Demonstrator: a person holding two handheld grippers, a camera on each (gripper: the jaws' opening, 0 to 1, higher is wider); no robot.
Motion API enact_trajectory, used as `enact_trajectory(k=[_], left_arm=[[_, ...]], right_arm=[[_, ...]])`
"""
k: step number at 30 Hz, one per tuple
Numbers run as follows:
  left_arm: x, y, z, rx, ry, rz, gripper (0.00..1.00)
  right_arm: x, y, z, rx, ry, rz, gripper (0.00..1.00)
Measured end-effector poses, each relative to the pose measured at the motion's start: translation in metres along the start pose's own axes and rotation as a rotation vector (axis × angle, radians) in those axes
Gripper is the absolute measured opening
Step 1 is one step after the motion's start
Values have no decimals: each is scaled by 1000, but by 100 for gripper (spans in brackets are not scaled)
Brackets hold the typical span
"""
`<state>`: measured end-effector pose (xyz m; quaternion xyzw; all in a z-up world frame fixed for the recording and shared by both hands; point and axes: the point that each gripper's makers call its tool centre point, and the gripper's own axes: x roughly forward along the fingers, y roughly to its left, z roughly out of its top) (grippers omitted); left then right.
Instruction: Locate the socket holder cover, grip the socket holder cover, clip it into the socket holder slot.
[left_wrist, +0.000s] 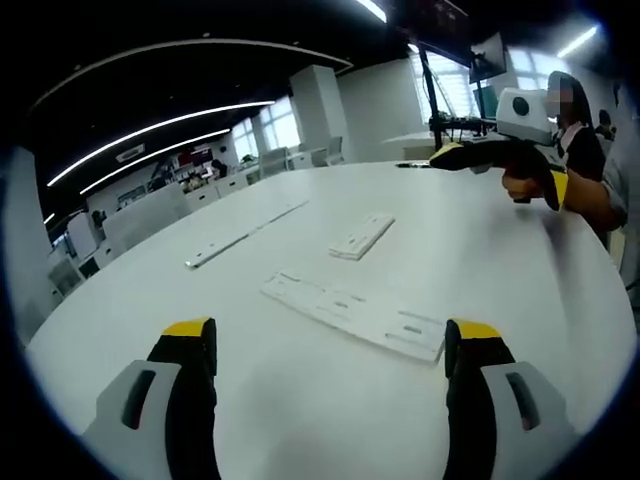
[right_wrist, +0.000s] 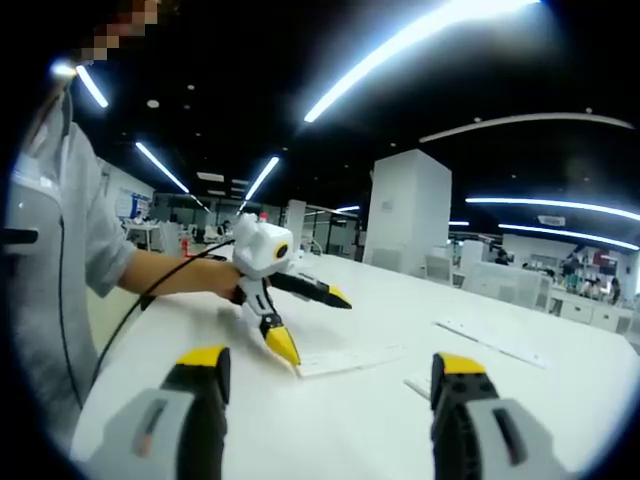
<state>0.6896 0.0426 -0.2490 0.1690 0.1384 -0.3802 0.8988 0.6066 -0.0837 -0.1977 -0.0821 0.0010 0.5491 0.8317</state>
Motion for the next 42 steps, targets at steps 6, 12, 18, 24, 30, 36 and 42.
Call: enact_trajectory(k=[6, 12, 18, 24, 30, 36, 42], left_arm=[[1, -3, -5, -4, 13, -19, 93], [2, -2, -10, -2, 28, -12, 94], [3, 2, -9, 10, 26, 6, 94], [4, 6, -7, 25, 28, 21, 94], [7, 9, -7, 24, 27, 20, 94], [8, 17, -6, 25, 26, 39, 93], [12, 19, -7, 9, 22, 37, 93]], right_arm=[[-1, -1, 1, 4, -5, -4, 83], [-1, 0, 1, 1, -4, -3, 83], [-1, -1, 2, 0, -6, -6, 83], [-2, -1, 3, 0, -10, -9, 83], [-2, -2, 2, -2, -8, -10, 83], [-2, -1, 3, -3, -9, -10, 83], [-2, -2, 2, -4, -6, -11, 83]])
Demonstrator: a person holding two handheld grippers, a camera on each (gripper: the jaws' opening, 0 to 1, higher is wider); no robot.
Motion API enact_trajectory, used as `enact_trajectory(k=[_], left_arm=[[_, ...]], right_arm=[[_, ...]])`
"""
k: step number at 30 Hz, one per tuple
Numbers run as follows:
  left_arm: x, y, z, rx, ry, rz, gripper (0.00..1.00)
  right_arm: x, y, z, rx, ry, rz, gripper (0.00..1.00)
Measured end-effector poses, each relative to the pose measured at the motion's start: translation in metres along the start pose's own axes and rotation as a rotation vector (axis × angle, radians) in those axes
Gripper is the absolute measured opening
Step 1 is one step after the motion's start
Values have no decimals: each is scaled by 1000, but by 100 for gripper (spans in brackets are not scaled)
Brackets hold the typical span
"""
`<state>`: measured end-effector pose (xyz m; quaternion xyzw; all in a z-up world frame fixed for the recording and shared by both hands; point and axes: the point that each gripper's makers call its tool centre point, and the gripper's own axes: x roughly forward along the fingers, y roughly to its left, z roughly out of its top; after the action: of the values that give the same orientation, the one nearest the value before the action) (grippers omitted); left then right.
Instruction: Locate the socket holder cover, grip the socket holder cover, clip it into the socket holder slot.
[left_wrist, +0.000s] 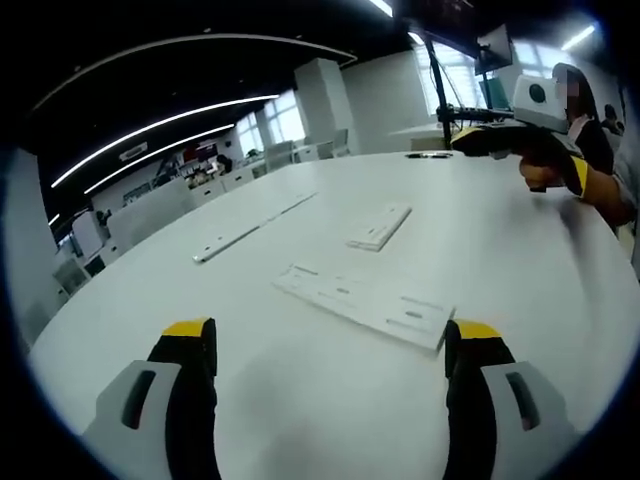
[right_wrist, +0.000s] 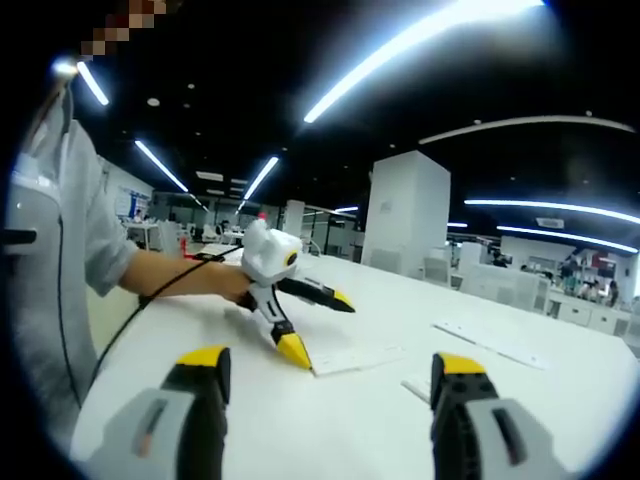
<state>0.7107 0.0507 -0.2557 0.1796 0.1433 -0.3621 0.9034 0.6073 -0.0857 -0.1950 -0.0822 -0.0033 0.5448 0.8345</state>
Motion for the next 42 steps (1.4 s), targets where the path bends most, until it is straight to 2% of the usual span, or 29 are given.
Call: enact_trajectory(k=[15, 42], left_arm=[[9, 6, -1, -40, 0, -6, 92], [14, 13, -1, -48, 8, -8, 92]], right_arm=[[0, 1, -1, -3, 6, 1, 83], [0, 1, -3, -6, 14, 1, 83]])
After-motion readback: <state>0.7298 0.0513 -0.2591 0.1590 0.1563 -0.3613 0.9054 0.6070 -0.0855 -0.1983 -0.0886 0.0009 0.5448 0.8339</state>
